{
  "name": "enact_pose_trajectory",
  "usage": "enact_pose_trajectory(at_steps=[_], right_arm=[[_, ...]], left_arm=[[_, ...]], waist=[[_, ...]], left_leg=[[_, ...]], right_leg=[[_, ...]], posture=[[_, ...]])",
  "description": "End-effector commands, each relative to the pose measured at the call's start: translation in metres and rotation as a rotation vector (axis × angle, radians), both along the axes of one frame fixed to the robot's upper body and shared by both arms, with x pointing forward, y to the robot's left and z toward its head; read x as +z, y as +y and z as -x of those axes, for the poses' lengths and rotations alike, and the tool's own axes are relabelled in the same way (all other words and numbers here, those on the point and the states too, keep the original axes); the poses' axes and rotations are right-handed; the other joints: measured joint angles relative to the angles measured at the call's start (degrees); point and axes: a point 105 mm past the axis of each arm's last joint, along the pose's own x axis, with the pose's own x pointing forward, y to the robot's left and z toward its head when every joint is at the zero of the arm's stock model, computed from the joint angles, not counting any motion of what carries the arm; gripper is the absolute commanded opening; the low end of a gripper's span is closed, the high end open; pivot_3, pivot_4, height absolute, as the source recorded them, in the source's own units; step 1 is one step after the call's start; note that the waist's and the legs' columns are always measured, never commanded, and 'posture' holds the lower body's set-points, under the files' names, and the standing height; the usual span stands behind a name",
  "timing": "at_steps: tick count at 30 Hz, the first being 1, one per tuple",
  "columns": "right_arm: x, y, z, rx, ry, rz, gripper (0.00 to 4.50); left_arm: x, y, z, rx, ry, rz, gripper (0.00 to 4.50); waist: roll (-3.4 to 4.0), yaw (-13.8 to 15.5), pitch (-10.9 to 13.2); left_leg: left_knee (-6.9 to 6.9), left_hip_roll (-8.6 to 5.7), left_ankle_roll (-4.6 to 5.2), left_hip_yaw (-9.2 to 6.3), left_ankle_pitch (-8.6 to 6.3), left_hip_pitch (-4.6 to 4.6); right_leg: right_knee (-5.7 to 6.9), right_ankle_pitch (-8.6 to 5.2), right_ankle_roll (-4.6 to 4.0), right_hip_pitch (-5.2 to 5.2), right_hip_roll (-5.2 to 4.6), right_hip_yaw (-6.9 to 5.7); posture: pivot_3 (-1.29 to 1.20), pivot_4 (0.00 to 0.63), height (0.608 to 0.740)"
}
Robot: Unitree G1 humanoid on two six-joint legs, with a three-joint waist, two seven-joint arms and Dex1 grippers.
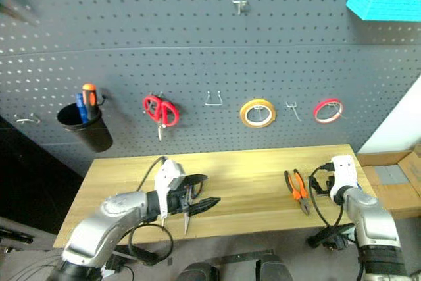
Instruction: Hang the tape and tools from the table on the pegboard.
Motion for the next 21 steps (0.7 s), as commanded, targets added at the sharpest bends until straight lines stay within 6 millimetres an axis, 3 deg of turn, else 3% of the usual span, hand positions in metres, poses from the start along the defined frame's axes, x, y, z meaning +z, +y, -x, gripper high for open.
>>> enact_pose_trajectory(at_steps=[1, 5, 8, 12, 21], right_arm=[[0.003, -0.013, -0.006, -0.025, 0.105, 0.053, 4.5], [0.0, -0.02, -0.009, -0.039, 0.18, 0.026, 4.5], [-0.005, -0.012, -0.012, 0.043, 0.202, -0.034, 4.5], [-0.01, -0.011, -0.016, 0.087, 0.217, -0.038, 4.5], [-0.019, -0.014, -0.019, 0.099, 0.243, -0.026, 4.5]], left_arm=[[-0.002, -0.026, -0.002, -0.094, -0.012, 0.0, 4.46], [0.0, -0.046, -0.004, -0.13, -0.019, 0.022, 4.46], [-0.003, -0.056, -0.008, -0.11, -0.031, 0.021, 4.46], [-0.007, -0.056, -0.01, -0.06, -0.051, 0.009, 4.46], [-0.012, -0.047, 0.008, -0.032, -0.021, -0.003, 4.46]], waist=[[-0.14, -0.77, 0.49], [-0.6, -2.0, 1.73], [-0.49, -2.04, 2.79], [-0.48, -2.06, 4.41], [-0.5, -1.89, 6.88]], left_leg=[[-0.01, 0.01, 0.01, 0.0, 0.01, -0.03], [-0.13, 0.11, 0.04, -0.12, -0.01, -0.02], [-0.17, 0.12, 0.07, -0.25, -0.03, -0.11], [-0.16, 0.1, 0.09, -0.24, -0.04, -0.17], [-0.12, 0.1, 0.1, -0.3, -0.05, -0.33]], right_leg=[[0.01, 0.01, 0.0, -0.03, 0.02, 0.0], [0.02, 0.01, -0.03, -0.04, 0.04, 0.07], [-0.01, 0.02, -0.05, -0.08, 0.03, -0.01], [-0.04, 0.02, -0.04, -0.1, -0.01, -0.02], [-0.06, 0.02, -0.04, -0.2, -0.12, -0.08]], posture=[[-0.16, 0.224, 0.74], [-0.15, 0.254, 0.74], [-0.14, 0.273, 0.74], [-0.12, 0.299, 0.74], [-0.09, 0.339, 0.74]])
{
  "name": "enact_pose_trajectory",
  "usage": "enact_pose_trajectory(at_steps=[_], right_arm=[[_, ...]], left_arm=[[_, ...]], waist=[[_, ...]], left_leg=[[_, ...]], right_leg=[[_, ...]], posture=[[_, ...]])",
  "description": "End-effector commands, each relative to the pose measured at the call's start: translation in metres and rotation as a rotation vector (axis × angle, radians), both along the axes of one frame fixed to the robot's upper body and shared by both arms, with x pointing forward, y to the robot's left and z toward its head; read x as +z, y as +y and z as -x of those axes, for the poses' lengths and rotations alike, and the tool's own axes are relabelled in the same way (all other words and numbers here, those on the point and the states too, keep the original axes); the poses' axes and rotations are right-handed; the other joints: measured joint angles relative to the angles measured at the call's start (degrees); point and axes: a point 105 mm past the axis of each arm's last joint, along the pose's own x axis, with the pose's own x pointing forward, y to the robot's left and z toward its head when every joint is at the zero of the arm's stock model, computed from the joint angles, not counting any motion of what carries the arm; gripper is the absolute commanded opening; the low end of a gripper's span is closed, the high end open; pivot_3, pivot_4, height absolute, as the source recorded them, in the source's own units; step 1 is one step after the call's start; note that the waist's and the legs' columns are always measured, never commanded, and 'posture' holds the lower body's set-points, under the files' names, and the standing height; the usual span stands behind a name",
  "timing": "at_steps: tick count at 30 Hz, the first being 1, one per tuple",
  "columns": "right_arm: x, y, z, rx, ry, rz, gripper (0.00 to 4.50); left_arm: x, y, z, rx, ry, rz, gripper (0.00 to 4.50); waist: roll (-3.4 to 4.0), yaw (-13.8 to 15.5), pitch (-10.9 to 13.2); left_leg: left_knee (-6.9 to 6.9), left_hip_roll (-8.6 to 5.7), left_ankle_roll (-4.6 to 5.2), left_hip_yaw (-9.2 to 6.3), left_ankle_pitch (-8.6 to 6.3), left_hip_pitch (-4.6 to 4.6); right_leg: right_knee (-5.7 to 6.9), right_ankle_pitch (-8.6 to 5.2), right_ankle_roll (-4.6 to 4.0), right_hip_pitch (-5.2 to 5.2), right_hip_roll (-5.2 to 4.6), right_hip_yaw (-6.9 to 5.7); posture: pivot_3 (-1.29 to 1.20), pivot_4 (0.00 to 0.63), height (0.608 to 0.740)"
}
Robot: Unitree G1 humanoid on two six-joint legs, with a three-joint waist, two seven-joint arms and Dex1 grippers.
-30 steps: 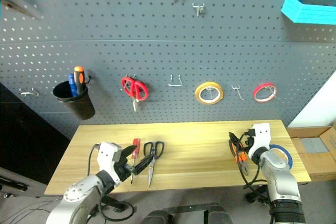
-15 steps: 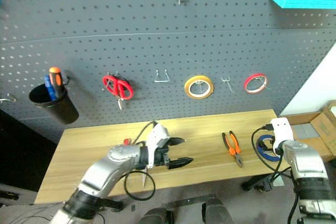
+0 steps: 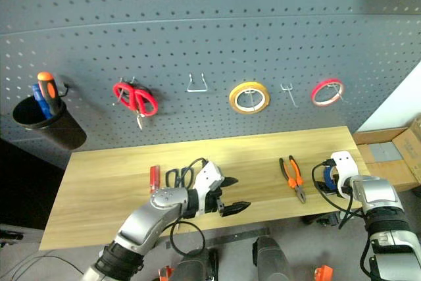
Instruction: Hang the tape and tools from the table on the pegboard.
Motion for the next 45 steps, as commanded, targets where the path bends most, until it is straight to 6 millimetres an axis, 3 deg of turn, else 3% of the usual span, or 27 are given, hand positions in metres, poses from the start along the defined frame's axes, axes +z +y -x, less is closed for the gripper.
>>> enact_pose_trajectory(at_steps=[1, 5, 8, 19, 24, 27, 29, 31, 38, 45], right_arm=[[0.006, -0.005, -0.005, -0.004, -0.02, 0.014, 4.5], [0.003, 0.0, -0.007, -0.017, -0.008, -0.012, 4.5], [0.003, -0.008, -0.012, -0.081, -0.035, 0.023, 3.9], [0.008, 0.004, -0.015, -0.152, -0.05, -0.05, 0.37], [0.033, 0.008, -0.023, -0.22, -0.145, -0.045, 0.35], [0.067, 0.013, -0.026, -0.331, -0.263, -0.078, 0.35], [0.089, 0.024, -0.017, -0.373, -0.328, -0.12, 0.35], [0.097, 0.031, -0.006, -0.381, -0.343, -0.137, 0.35], [0.102, 0.049, 0.03, -0.189, -0.327, -0.28, 0.35], [0.147, 0.069, 0.063, 0.095, -0.598, -0.477, 0.35]], left_arm=[[0.014, -0.003, 0.005, -0.006, -0.039, 0.027, 4.46], [0.015, 0.002, 0.008, 0.016, -0.038, 0.019, 4.46], [0.018, 0.004, 0.007, 0.035, -0.046, 0.017, 4.5], [0.025, 0.013, -0.011, 0.068, -0.088, 0.004, 4.5], [0.032, 0.015, -0.019, 0.063, -0.1, 0.043, 4.5], [0.039, 0.017, -0.028, 0.056, -0.138, 0.061, 4.5], [0.053, 0.019, -0.043, 0.107, -0.213, 0.114, 4.5], [0.063, 0.02, -0.051, 0.132, -0.264, 0.165, 4.5], [0.07, 0.014, -0.06, 0.09, -0.424, 0.176, 4.5], [0.095, -0.001, -0.069, 0.074, -0.492, 0.296, 4.5]], waist=[[-0.03, 0.06, 0.43], [-0.16, 0.15, 1.08], [-0.25, 0.2, 1.28], [-0.33, 1.37, 1.39], [-0.19, 1.3, 1.29], [0.16, 1.31, 1.01], [0.41, 1.26, 0.57], [0.47, 1.19, -0.02], [0.72, 0.59, -3.07], [0.68, -3.41, -3.92]], left_leg=[[0.0, 0.0, 0.0, 0.0, 0.0, -0.01], [-0.01, 0.0, -0.01, -0.02, 0.0, -0.02], [-0.02, 0.0, -0.01, -0.04, 0.0, -0.02], [-0.02, 0.0, -0.03, -0.06, -0.01, -0.11], [0.06, 0.0, -0.1, -0.06, 0.04, -0.83], [0.09, 0.0, -0.37, -0.05, 0.19, -1.14], [0.26, 0.0, -0.4, -0.06, 0.2, -1.54], [0.7, 0.0, -0.42, -0.04, 0.2, -2.23], [0.87, -0.19, -0.35, 0.03, 0.19, -2.53], [0.88, -0.39, 0.22, 0.38, 0.16, -1.89]], right_leg=[[-0.02, 0.0, 0.0, 0.0, -0.01, 0.0], [-0.02, 0.0, 0.01, -0.01, -0.01, -0.03], [-0.03, 0.0, 0.01, -0.02, -0.01, -0.04], [-0.08, 0.0, 0.01, -0.07, -0.03, -0.09], [0.05, 0.03, 0.04, -0.81, -0.03, -0.1], [0.06, 0.04, 0.05, -1.07, -0.04, -0.13], [0.12, 0.09, 0.12, -1.41, -0.04, -0.16], [0.42, 0.14, 0.19, -2.12, -0.04, -0.16], [0.16, 0.36, 0.5, -2.18, -0.14, -0.07], [0.02, 0.67, 0.87, -1.52, 0.0, 0.08]], posture=[[-0.08, 0.341, 0.74], [-0.07, 0.352, 0.74], [-0.06, 0.355, 0.74], [-0.08, 0.328, 0.74], [-0.11, 0.285, 0.74], [-0.16, 0.238, 0.74], [-0.21, 0.208, 0.74], [-0.23, 0.194, 0.74], [-0.32, 0.14, 0.74], [-0.4, 0.129, 0.74]])
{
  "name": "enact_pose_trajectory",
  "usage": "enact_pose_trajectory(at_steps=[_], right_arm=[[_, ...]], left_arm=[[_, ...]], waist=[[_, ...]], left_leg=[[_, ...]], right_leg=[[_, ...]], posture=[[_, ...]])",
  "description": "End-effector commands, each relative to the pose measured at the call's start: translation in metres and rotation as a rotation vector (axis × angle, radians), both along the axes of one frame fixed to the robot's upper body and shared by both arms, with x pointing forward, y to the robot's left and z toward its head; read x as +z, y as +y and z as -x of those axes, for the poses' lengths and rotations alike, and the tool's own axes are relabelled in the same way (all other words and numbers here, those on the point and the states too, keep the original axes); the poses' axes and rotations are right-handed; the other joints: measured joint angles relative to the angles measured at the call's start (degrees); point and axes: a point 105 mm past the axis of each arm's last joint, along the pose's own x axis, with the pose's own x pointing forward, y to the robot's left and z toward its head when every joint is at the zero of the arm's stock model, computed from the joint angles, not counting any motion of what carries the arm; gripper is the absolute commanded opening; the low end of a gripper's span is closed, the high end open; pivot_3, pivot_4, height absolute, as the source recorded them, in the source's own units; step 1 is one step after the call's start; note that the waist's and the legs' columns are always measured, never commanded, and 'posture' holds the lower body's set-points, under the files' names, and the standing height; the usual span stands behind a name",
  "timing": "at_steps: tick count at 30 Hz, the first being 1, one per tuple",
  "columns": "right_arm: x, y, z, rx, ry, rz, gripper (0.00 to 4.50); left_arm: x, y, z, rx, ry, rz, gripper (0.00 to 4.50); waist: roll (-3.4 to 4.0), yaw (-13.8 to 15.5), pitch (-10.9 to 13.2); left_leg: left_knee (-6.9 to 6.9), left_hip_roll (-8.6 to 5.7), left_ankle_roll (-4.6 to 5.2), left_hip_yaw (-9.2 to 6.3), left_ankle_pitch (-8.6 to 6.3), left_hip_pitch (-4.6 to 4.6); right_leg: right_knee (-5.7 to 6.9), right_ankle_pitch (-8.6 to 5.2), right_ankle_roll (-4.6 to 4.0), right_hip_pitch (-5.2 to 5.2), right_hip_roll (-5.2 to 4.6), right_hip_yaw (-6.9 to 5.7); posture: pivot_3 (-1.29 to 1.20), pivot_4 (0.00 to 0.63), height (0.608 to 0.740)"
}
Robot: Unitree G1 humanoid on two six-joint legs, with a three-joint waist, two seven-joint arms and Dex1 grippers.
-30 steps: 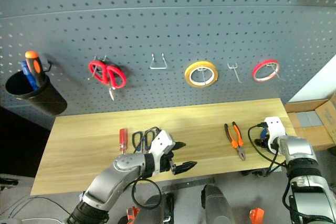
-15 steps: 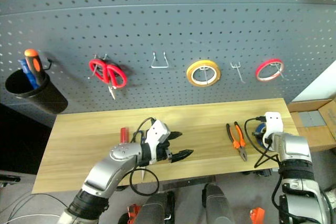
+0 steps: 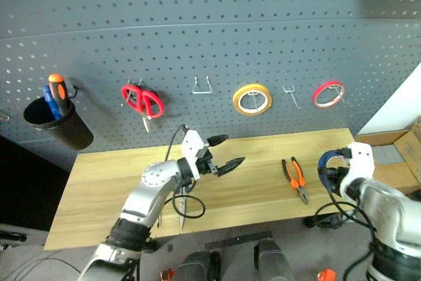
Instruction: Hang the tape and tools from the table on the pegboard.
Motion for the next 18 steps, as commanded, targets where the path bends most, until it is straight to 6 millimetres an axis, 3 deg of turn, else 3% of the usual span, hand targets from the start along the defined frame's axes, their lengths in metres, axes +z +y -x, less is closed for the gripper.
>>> enact_pose_trajectory(at_steps=[1, 4, 8, 13, 18], right_arm=[[0.052, 0.019, 0.008, 0.106, -0.298, -0.086, 0.35], [0.082, 0.036, 0.005, 0.123, -0.491, -0.128, 0.35], [0.099, 0.06, -0.008, 0.16, -0.6, -0.11, 0.35], [0.093, 0.08, -0.046, 0.168, -0.567, 0.009, 0.35], [0.076, 0.092, -0.066, 0.221, -0.513, 0.085, 0.35]], left_arm=[[0.023, -0.006, -0.002, -0.027, -0.078, 0.071, 4.5], [0.029, -0.007, -0.003, -0.031, -0.101, 0.101, 4.5], [0.034, -0.004, -0.001, -0.021, -0.132, 0.131, 4.5], [0.039, 0.006, 0.0, 0.029, -0.149, 0.156, 4.5], [0.054, 0.026, 0.003, 0.097, -0.166, 0.204, 4.5]], waist=[[0.05, -1.79, -0.24], [0.08, -4.61, -0.82], [0.15, -8.15, -1.68], [0.1, -10.36, -2.7], [0.06, -10.27, -3.02]], left_leg=[[0.0, 0.01, 0.01, -0.01, 0.0, 0.18], [0.0, 0.07, 0.04, -0.04, -0.02, 0.59], [-0.01, 0.07, 0.04, 0.06, -0.01, 0.79], [-0.01, 0.04, 0.08, 0.15, 0.01, 0.91], [-0.01, 0.04, 0.11, 0.11, 0.03, 0.95]], right_leg=[[-0.01, 0.0, 0.01, 0.23, 0.0, 0.01], [-0.04, -0.01, 0.04, 0.67, 0.07, 0.01], [0.04, -0.01, 0.15, 0.75, 0.13, 0.16], [0.04, 0.09, 0.23, 0.8, 0.14, 0.29], [0.09, 0.12, 0.24, 0.82, 0.13, 0.53]], posture=[[-0.4, 0.128, 0.74], [-0.4, 0.118, 0.74], [-0.39, 0.101, 0.74], [-0.35, 0.096, 0.74], [-0.28, 0.083, 0.74]])
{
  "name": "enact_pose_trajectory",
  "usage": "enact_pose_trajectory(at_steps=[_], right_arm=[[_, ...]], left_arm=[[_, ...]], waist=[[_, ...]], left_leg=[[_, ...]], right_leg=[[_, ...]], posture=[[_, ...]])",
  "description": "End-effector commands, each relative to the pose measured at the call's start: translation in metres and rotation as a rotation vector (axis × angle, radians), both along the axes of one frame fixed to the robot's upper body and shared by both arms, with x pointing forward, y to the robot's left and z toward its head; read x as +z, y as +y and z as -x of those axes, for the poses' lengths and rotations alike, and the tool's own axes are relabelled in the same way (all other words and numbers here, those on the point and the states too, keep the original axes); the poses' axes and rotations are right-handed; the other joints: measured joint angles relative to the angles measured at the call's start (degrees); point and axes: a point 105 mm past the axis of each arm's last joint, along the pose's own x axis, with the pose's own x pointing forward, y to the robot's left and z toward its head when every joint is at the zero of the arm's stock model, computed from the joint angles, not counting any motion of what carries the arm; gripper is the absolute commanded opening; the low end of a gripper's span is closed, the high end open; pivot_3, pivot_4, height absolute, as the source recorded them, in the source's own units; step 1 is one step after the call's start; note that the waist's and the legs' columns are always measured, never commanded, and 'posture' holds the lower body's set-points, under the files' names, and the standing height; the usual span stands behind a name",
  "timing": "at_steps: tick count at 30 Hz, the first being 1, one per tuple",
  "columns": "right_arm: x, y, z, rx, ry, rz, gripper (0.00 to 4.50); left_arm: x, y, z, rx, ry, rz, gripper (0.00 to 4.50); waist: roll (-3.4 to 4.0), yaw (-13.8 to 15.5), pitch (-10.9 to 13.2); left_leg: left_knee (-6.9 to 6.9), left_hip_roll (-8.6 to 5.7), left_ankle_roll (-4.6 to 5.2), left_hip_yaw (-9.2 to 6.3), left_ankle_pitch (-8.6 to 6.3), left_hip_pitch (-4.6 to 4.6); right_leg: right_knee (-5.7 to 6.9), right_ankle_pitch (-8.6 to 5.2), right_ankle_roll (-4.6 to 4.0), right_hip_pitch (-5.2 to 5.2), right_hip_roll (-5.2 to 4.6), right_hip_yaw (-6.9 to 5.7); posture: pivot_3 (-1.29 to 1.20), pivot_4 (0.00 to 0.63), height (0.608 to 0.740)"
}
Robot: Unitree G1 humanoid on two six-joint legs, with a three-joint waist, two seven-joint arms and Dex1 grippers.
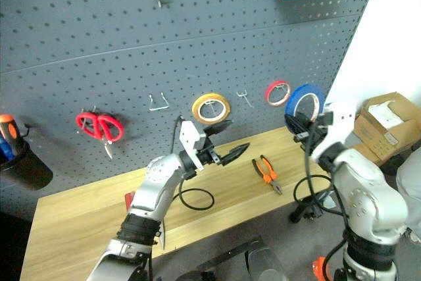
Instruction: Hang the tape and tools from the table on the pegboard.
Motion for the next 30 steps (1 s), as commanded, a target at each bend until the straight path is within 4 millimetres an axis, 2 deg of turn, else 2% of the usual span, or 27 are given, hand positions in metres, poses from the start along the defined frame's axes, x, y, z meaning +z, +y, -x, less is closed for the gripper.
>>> enact_pose_trajectory(at_steps=[1, 7, 12, 15, 19, 24, 30], right_arm=[[0.004, 0.009, -0.01, 0.026, -0.041, 0.04, 0.35], [0.008, 0.025, -0.021, 0.105, -0.076, 0.037, 0.35], [0.014, 0.047, -0.025, 0.193, -0.111, 0.048, 0.35], [0.011, 0.056, -0.03, 0.225, -0.091, 0.054, 0.35], [0.003, 0.056, -0.043, 0.196, -0.055, 0.079, 0.35], [0.001, 0.056, -0.048, 0.186, -0.042, 0.093, 0.35], [-0.01, 0.057, -0.057, 0.161, -0.022, 0.122, 0.35]], left_arm=[[0.026, 0.019, 0.006, 0.049, -0.069, 0.043, 4.5], [0.027, 0.045, 0.007, 0.158, -0.057, 0.034, 4.5], [0.022, 0.052, 0.009, 0.194, -0.037, 0.012, 4.5], [0.016, 0.052, 0.01, 0.211, -0.022, -0.011, 4.5], [0.008, 0.052, 0.012, 0.225, -0.006, -0.046, 4.5], [0.009, 0.055, 0.015, 0.242, -0.001, -0.042, 4.5], [0.009, 0.058, 0.016, 0.254, 0.003, -0.047, 4.5]], waist=[[0.0, 0.07, -0.05], [-0.01, 2.05, -0.08], [-0.16, 4.41, -0.18], [-0.23, 5.67, -0.24], [-0.35, 7.03, -0.42], [-0.39, 9.09, -0.56], [-0.43, 9.86, -0.9]], left_leg=[[0.0, 0.0, 0.0, 0.02, 0.0, 0.01], [-0.01, 0.01, 0.0, 0.16, 0.0, 0.16], [-0.01, 0.01, 0.0, 0.26, 0.0, 0.21], [-0.01, 0.01, 0.0, 0.33, 0.0, 0.22], [-0.01, 0.03, -0.01, 0.33, 0.0, 0.21], [-0.01, 0.04, -0.01, 0.39, 0.0, 0.21], [-0.01, 0.05, -0.01, 0.45, 0.0, 0.22]], right_leg=[[0.03, 0.0, 0.0, -0.02, 0.0, 0.08], [0.12, 0.04, 0.03, -0.03, -0.07, 0.35], [0.15, 0.07, 0.05, -0.04, -0.06, 0.4], [0.15, 0.1, 0.04, -0.08, -0.08, 0.47], [0.15, 0.14, -0.03, -0.1, -0.11, 0.47], [0.13, 0.19, -0.1, -0.12, -0.14, 0.5], [0.13, 0.21, -0.13, -0.13, -0.14, 0.52]], posture=[[-0.26, 0.084, 0.74], [-0.21, 0.082, 0.74], [-0.18, 0.082, 0.74], [-0.17, 0.082, 0.74], [-0.14, 0.077, 0.74], [-0.12, 0.079, 0.74], [-0.11, 0.082, 0.74]])
